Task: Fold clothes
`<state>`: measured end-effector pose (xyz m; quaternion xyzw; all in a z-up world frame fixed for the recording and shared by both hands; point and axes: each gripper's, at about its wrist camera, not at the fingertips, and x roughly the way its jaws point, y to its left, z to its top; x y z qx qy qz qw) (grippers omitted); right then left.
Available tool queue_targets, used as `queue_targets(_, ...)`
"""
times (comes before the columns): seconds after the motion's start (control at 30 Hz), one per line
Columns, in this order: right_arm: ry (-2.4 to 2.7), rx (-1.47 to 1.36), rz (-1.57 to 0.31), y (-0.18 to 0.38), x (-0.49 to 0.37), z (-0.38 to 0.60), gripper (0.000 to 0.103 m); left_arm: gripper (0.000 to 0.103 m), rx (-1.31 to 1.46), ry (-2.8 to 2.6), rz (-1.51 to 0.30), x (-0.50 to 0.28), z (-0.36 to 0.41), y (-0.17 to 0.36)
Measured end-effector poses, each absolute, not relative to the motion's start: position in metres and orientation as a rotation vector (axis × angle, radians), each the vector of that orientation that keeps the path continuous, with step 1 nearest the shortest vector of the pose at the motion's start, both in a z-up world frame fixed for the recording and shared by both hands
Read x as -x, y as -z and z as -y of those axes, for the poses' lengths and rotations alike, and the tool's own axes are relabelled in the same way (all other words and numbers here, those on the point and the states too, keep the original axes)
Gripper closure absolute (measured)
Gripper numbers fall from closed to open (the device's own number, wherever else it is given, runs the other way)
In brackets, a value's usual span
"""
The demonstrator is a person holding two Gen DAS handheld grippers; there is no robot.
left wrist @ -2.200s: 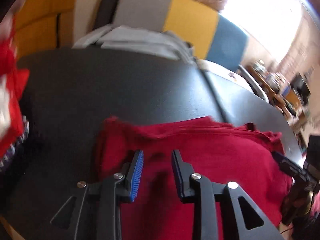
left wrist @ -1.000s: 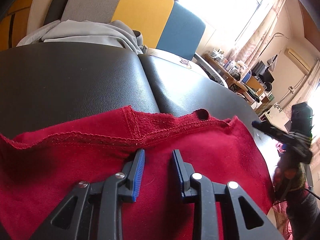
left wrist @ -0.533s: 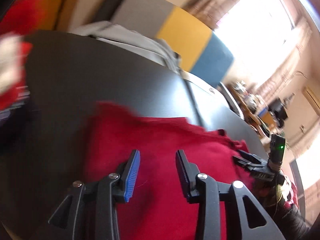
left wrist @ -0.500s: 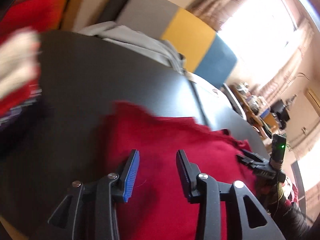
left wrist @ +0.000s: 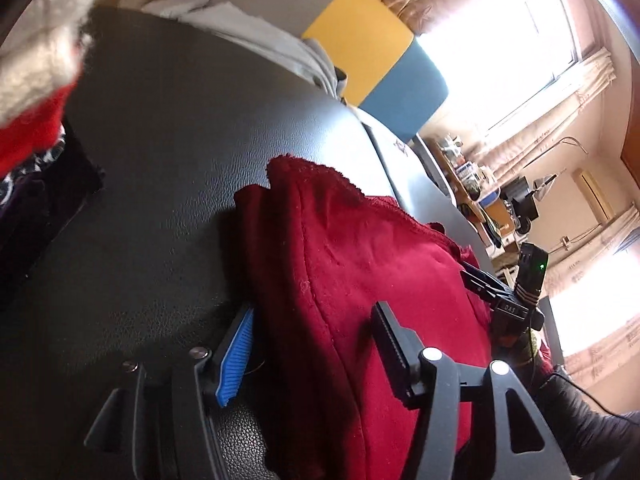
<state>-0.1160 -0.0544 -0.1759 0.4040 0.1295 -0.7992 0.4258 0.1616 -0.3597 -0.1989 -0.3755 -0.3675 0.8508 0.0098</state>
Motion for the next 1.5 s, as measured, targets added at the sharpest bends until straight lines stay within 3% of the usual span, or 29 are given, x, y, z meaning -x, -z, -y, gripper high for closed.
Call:
queue_targets(0.17, 1.988, -1.012, -0.309, 0.175, 0.118, 0.052, 0.0, 0.049, 1.197, -2.541, 1.293, -0.158, 0.367, 0.204)
queue_targets(0.23, 1.981, -1.018, -0.305, 0.174, 0.118, 0.052, 0.0, 0.061, 1.237, -2.536, 1.309, -0.15, 0.366, 0.206)
queue_targets(0.27, 1.977, -1.021, -0.302, 0.173, 0.118, 0.052, 0.0, 0.083, 1.257, -2.533, 1.318, -0.147, 0.365, 0.207)
queue_targets(0.57, 1.942, -1.045, -0.283, 0.168, 0.121, 0.05, 0.0, 0.087, 1.238, -2.619, 1.405, -0.135, 0.381, 0.188)
queue_targets(0.8, 1.61, -0.972, -0.458, 0.128, 0.079, 0.035, 0.002, 0.088, 1.271, -2.734, 1.357, -0.134, 0.415, 0.145)
queue_targets(1.07, 1.5, -1.019, -0.655, 0.152, 0.086, 0.046, 0.01, 0.088, 1.211, -2.682, 1.331, -0.132, 0.394, 0.093)
queue_targets(1.17, 1.469, -0.996, -0.702, 0.17, 0.085, 0.049, 0.0, 0.088, 1.133, -2.619, 1.346, -0.123, 0.369, 0.069)
queue_targets(1.5, 1.568, -0.911, -0.587, 0.177, 0.077, 0.035, 0.0, 0.088, 0.967, -2.406, 1.447, -0.061, 0.263, 0.039)
